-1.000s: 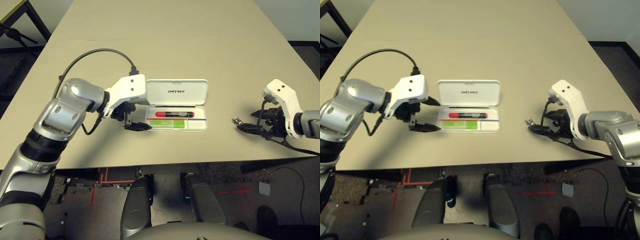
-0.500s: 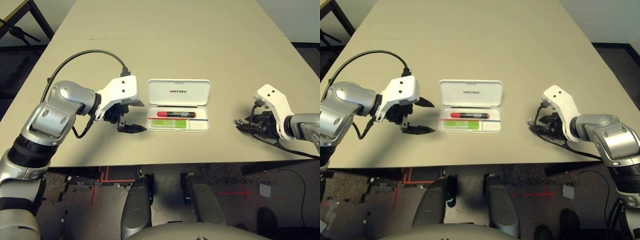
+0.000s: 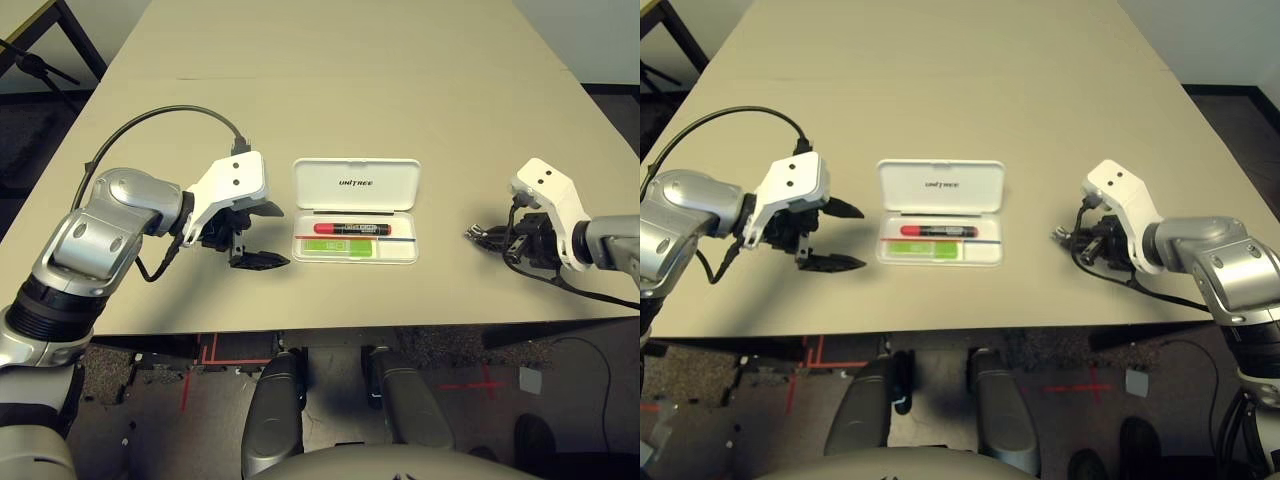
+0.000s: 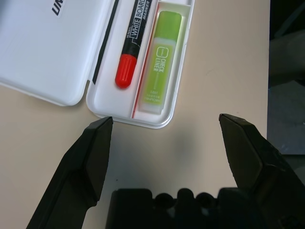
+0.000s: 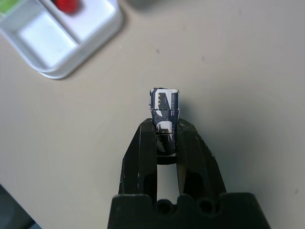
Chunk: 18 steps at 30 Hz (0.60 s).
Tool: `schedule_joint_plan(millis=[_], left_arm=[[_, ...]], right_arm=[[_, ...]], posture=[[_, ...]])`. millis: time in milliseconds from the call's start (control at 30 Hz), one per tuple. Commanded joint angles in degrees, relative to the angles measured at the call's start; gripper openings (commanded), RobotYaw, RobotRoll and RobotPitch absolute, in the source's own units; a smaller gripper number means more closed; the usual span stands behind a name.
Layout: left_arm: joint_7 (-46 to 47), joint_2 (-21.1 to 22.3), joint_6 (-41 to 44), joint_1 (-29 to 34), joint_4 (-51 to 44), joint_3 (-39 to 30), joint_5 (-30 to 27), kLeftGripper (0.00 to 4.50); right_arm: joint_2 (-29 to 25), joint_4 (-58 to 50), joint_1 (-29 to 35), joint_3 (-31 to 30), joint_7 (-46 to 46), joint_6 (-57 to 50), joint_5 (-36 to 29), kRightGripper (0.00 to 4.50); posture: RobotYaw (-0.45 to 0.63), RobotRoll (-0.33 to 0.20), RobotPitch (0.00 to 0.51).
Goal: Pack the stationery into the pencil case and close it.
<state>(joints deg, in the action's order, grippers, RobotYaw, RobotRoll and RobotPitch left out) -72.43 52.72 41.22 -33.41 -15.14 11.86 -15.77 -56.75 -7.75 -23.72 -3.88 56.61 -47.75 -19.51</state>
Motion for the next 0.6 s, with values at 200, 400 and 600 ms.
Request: schedule_joint_plan(millis=[200,400,600], left_arm=[[-0.08,1.24,-1.73,1.08,-0.05,-0.38,-0.34,4.5],[-0.4,0.85,-3.75,1.68,1.28,-1.77,-1.21,4.5],[-0.61,0.64,-4.78,2.21,1.77,-2.26,-1.81,4.5]], right_arm=[[-3.48,2.03,-6.63,-4.71,10.11,5.57,2.22,0.29],[-1.64,4.74,-13.77,-9.23,15.96,9.92,4.46,0.29],[3.33,7.25,-18.52,-14.83,18.46,12.41,8.36,0.29]], posture=[[-0.03,0.0,0.192],[-0.03,0.0,0.193],[-0.02,0.0,0.191]])
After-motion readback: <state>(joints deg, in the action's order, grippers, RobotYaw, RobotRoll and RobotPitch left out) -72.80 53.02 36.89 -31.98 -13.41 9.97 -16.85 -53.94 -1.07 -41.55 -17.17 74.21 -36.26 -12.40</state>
